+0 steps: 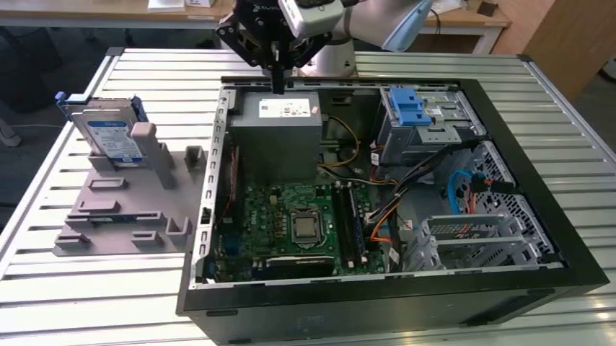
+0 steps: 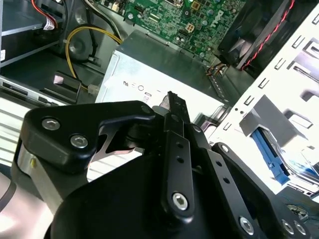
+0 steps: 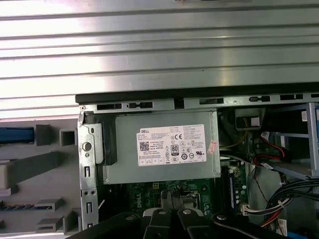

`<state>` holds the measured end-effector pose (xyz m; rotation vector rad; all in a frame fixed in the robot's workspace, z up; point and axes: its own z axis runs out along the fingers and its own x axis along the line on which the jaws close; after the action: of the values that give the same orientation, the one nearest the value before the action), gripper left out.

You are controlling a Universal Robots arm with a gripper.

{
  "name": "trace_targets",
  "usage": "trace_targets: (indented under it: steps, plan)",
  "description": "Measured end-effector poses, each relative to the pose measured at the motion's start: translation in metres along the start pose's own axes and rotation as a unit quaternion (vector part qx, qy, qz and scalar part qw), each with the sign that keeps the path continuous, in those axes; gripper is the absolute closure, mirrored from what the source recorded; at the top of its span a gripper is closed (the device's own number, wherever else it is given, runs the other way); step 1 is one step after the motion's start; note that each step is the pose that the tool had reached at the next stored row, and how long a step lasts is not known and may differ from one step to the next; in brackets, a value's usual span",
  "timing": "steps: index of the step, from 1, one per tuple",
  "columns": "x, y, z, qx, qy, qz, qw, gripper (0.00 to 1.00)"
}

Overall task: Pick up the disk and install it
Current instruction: 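Reach for the disk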

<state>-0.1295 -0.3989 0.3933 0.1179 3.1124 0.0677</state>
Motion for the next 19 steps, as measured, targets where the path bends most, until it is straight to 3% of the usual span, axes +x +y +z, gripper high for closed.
trace_targets:
  steps: [19]
  plan:
    - [0.0215, -0.0016, -0.0005, 0.0000, 0.0000, 0.000, 1.0000, 0.89]
